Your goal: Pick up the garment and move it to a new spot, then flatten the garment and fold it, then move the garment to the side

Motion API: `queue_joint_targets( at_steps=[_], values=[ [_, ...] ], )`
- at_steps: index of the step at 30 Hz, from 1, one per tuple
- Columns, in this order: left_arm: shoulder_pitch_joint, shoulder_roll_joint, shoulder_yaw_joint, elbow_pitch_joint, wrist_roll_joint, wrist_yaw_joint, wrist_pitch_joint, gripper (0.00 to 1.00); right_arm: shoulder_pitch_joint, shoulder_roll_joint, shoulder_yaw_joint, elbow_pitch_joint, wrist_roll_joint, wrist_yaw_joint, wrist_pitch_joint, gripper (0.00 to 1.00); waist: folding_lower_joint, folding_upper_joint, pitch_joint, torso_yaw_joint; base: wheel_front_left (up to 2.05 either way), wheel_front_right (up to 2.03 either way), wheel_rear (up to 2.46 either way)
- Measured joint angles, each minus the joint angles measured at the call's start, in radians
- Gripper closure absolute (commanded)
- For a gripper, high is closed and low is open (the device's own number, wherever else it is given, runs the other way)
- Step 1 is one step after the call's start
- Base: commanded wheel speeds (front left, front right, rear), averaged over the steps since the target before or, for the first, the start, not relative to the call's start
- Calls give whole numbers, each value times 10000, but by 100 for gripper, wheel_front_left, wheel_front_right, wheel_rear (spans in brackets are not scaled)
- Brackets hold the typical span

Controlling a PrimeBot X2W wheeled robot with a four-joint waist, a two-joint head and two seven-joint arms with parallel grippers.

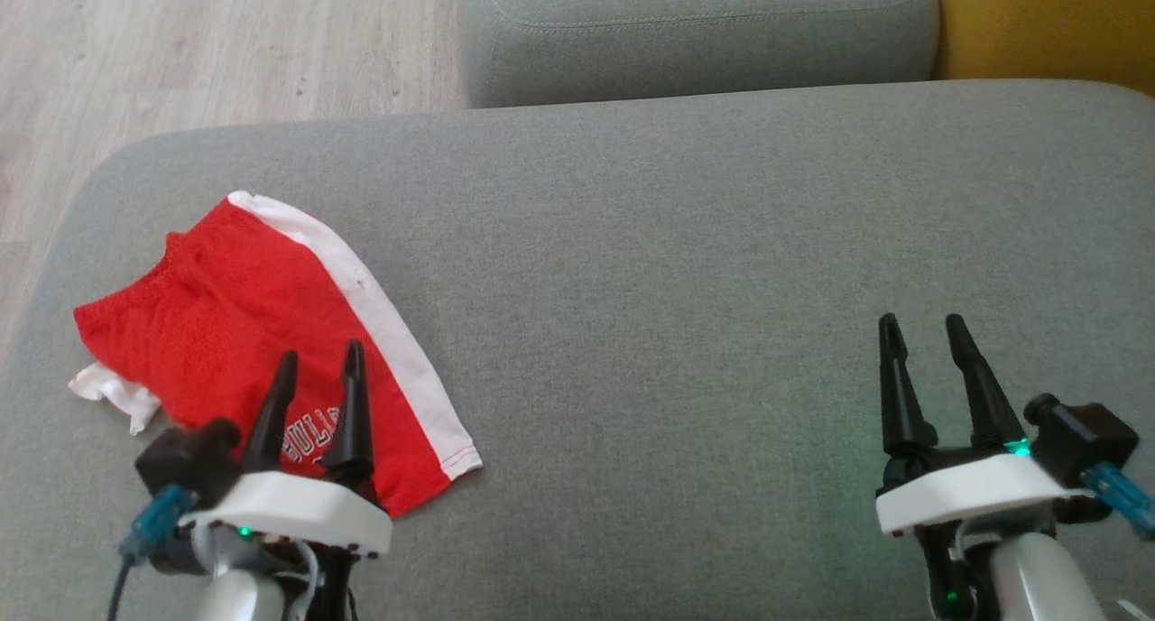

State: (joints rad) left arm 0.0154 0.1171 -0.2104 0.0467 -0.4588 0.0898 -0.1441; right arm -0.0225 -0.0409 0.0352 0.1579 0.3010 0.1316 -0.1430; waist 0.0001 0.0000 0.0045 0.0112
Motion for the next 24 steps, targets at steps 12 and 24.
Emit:
queue_joint_targets(
  at_steps=[12,24],
  values=[
    [-12,378,-826,-12,1452,583,-351,0,6,-4,253,-44,-1580,0,-349,0,0,0,-25,-17,0,0,0],
    [35,-222,-15,-274,1375,-167,-681,0,102,-6,297,-228,-1624,0,-688,0,0,0,-29,53,0,0,0]
  ],
)
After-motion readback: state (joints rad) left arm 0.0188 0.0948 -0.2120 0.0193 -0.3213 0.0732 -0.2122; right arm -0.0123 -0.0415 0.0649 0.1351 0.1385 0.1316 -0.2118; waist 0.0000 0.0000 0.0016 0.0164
